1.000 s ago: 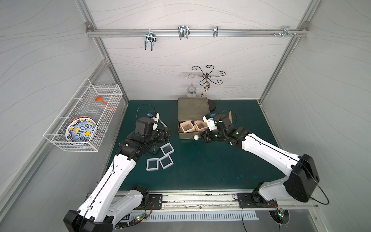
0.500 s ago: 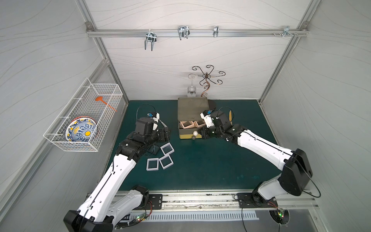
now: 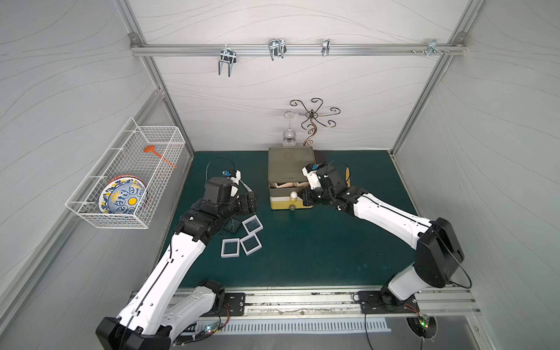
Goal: Place the brooch boxes into the drawer by color
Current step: Close the drawer in the storage box, then open the drawer in the storage box.
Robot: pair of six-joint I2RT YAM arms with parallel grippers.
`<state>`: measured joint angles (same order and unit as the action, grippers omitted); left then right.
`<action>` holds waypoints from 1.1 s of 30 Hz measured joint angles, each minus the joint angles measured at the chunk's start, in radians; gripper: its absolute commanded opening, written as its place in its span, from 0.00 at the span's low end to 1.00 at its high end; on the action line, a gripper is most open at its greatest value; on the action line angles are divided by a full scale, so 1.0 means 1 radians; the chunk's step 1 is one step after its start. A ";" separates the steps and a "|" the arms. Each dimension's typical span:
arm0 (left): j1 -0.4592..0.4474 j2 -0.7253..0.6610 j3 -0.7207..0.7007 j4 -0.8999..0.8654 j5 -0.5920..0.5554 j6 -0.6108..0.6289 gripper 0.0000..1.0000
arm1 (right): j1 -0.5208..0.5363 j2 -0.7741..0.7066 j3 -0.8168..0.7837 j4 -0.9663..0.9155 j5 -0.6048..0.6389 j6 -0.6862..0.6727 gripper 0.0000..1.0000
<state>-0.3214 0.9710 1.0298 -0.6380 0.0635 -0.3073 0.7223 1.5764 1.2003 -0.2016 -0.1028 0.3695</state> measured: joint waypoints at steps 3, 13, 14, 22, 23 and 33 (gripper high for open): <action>0.000 0.000 0.000 0.000 0.000 0.000 0.81 | 0.000 0.013 0.006 0.016 0.019 0.000 0.00; 0.000 0.000 0.000 0.000 0.000 0.000 0.81 | 0.000 0.050 0.032 0.056 0.073 -0.001 0.00; 0.000 0.000 0.000 0.000 0.000 0.000 0.81 | 0.000 0.053 0.035 0.056 0.076 -0.001 0.00; 0.000 0.000 0.000 0.000 0.000 0.000 0.81 | 0.002 0.059 0.038 0.056 0.086 -0.001 0.00; 0.000 0.000 0.000 0.000 0.000 0.000 0.81 | 0.003 0.059 0.038 0.056 0.088 -0.001 0.00; 0.000 0.000 0.000 0.000 0.000 0.000 0.81 | 0.013 -0.103 -0.164 0.156 0.074 0.048 0.50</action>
<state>-0.3214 0.9707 1.0298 -0.6380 0.0639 -0.3069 0.7349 1.4731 1.0363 -0.0456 -0.0288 0.4175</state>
